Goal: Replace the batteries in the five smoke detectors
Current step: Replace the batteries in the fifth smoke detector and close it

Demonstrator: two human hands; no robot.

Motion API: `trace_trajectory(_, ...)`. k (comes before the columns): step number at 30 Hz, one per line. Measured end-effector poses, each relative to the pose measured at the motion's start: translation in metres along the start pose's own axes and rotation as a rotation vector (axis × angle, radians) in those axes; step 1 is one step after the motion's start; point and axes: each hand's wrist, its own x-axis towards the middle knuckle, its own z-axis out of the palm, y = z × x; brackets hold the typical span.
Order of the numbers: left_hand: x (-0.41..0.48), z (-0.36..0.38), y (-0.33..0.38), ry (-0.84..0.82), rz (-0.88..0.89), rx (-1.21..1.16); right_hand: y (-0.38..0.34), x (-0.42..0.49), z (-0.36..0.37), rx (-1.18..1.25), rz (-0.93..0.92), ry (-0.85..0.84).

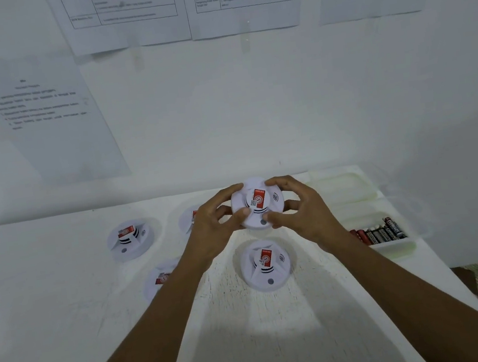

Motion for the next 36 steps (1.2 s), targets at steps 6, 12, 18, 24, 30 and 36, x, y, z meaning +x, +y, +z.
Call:
trace_trajectory(6,-0.004,0.002,-0.004,0.013,0.038,0.108,0.003,-0.004,0.001,-0.073,-0.028,0.002)
trace_trajectory(12,-0.007,0.005,-0.005,0.024,0.066,0.13,0.007,-0.007,0.0,-0.063,-0.056,0.028)
trace_trajectory(18,-0.007,0.009,-0.006,0.042,0.083,0.163,0.008,-0.007,-0.002,-0.057,-0.057,0.032)
trace_trajectory(24,-0.006,0.01,-0.005,0.056,0.079,0.206,0.008,-0.008,-0.004,-0.028,-0.061,0.053)
trace_trajectory(30,-0.004,0.013,-0.004,0.051,0.08,0.214,0.007,-0.007,-0.006,-0.046,-0.08,0.063)
trace_trajectory(36,-0.002,0.015,-0.006,0.047,0.092,0.24,0.009,-0.006,-0.008,-0.079,-0.101,0.06)
